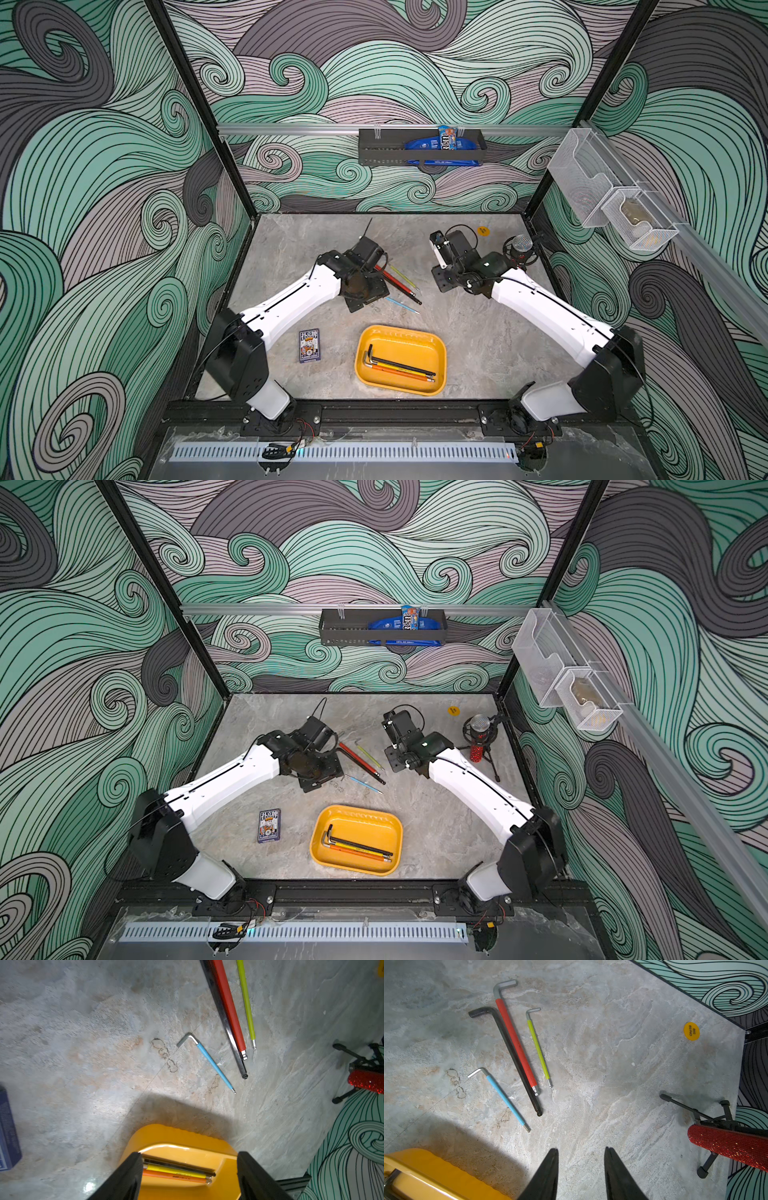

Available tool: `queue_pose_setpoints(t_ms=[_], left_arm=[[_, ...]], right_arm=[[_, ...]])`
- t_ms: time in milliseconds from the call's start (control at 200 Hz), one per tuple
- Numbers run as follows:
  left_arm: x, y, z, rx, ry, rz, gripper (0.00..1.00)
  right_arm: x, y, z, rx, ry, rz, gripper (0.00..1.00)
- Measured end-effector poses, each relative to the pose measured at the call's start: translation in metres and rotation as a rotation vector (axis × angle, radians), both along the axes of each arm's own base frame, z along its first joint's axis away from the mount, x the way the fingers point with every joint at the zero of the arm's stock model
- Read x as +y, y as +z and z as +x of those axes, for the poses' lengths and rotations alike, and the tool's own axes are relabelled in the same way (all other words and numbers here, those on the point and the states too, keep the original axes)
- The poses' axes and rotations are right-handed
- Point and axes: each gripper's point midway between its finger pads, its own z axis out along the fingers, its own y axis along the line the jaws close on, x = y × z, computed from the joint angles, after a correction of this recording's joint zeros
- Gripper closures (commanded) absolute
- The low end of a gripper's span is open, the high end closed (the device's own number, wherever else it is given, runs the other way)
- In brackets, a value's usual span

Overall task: Put the hex key on the desktop into the storage box
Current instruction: Pick up the Allen key from the center of the board.

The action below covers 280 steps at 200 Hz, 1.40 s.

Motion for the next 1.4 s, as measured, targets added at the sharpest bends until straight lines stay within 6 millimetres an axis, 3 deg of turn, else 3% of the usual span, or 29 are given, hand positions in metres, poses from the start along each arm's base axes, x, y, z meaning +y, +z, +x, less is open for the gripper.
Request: queue_pose_setpoints(t_ms=[95,215,380,545,790,1065,1241,1401], left_arm=[[-0.022,-0.004,0.011,0.040,0.072,0.027,0.40],[-0.042,-0.021,0.023,0.119,0.171,0.063,0.44],[-0.042,-0.057,0.020,0.232,0.311,0.119,0.44],[-0.046,-0.074,0.018,0.290,0.397,0.119,0.43],[-0.063,-0.102,0.030,0.341,0.470,0.115,0.45],[-0.074,-0.112,0.046,0.349,0.527,0.099,0.50],[-0.070,-0.131,0.047,0.378,0.548,0.132,0.55],[-0.063,-0.132,0.053,0.377,0.578,0.136,0.65]], right_arm=[[-0.008,0.012,-0.007,-0.043,-0.016,0.017,0.60],[-0.021,0.021,-0.019,-0.080,-0.030,0.023,0.58],[-0.037,0.032,-0.035,-0.130,-0.042,0.032,0.55],[-0.046,0.043,-0.046,-0.174,-0.035,0.040,0.55],[-0.048,0.032,-0.051,-0.152,-0.006,0.007,0.57],[-0.047,0.028,-0.052,-0.142,0.021,-0.003,0.57],[-0.046,0.021,-0.056,-0.125,0.034,-0.010,0.57],[-0.046,0.019,-0.057,-0.121,0.039,-0.012,0.57]])
